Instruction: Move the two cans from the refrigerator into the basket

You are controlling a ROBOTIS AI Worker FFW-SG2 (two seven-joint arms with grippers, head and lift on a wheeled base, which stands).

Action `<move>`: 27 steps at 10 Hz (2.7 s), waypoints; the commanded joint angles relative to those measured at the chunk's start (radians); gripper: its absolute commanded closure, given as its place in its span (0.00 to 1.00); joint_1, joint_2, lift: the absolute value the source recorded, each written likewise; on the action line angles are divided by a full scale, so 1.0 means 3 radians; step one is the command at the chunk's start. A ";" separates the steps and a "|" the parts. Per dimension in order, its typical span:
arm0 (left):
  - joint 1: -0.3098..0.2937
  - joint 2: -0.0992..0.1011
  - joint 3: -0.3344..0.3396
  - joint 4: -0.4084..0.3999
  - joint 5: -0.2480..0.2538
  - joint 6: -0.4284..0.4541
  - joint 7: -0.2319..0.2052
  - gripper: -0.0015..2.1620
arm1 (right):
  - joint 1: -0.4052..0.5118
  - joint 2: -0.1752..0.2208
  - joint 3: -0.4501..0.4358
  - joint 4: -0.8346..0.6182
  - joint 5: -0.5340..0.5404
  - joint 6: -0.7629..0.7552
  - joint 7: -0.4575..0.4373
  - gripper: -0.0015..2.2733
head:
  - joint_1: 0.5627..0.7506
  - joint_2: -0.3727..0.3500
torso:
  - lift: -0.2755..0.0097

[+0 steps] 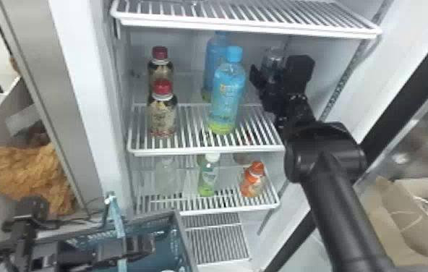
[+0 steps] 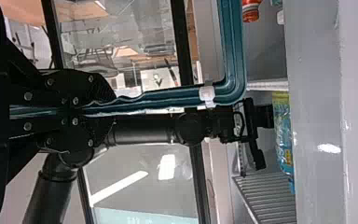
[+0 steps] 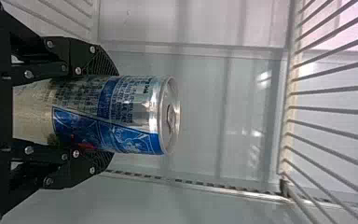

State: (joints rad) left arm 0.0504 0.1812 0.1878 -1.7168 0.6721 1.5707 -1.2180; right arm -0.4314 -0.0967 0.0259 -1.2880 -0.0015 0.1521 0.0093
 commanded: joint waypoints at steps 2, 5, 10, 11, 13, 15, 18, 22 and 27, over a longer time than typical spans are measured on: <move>0.0004 -0.0006 0.0006 0.0000 0.0006 0.0002 0.0000 0.55 | 0.0464 -0.0061 0.0000 -0.0824 -0.0008 0.0311 -0.0021 0.56 | 0.70 0.26 | 0.88; 0.0004 -0.0011 0.0006 0.0000 0.0000 0.0002 0.0000 0.55 | 0.0890 -0.0133 0.0000 -0.1478 -0.0181 0.0565 -0.0036 0.56 | 0.70 0.25 | 0.88; 0.0020 -0.0011 0.0012 0.0000 0.0000 0.0002 0.0000 0.55 | 0.1732 -0.0260 -0.0047 -0.2689 -0.0513 0.0957 -0.0062 0.56 | 0.70 0.26 | 0.88; 0.0028 -0.0011 0.0012 0.0000 0.0000 0.0002 0.0000 0.55 | 0.1863 -0.0296 -0.0073 -0.2869 -0.0547 0.1047 -0.0062 0.56 | 0.70 0.26 | 0.88; 0.0028 -0.0011 0.0006 0.0000 0.0000 0.0002 0.0000 0.55 | 0.2182 -0.0332 -0.0173 -0.3286 -0.0633 0.1195 -0.0057 0.56 | 0.70 0.25 | 0.88; 0.0028 -0.0011 0.0006 0.0000 0.0000 0.0002 0.0000 0.55 | 0.2567 -0.0393 -0.0219 -0.3712 -0.0779 0.1358 -0.0057 0.56 | 0.70 0.24 | 0.88; 0.0028 -0.0011 -0.0001 0.0000 0.0000 0.0002 0.0000 0.55 | 0.3082 -0.0414 -0.0306 -0.4219 -0.0925 0.1579 0.0030 0.56 | 0.70 0.25 | 0.88; 0.0020 -0.0026 -0.0034 0.0000 0.0020 0.0002 0.0005 0.55 | 0.3426 -0.0378 -0.0199 -0.4350 -0.1138 0.1849 0.0281 0.56 | 0.70 0.30 | 0.88; -0.0021 -0.0041 -0.0134 0.0000 0.0099 0.0002 0.0005 0.55 | 0.3377 -0.0409 0.0186 -0.4072 -0.1284 0.2004 0.0506 0.56 | 0.70 0.45 | 0.88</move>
State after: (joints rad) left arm 0.0461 0.1691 0.1527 -1.7168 0.6973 1.5707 -1.2164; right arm 0.5850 -0.2178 0.0749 -2.5156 -0.3879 0.7469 0.1599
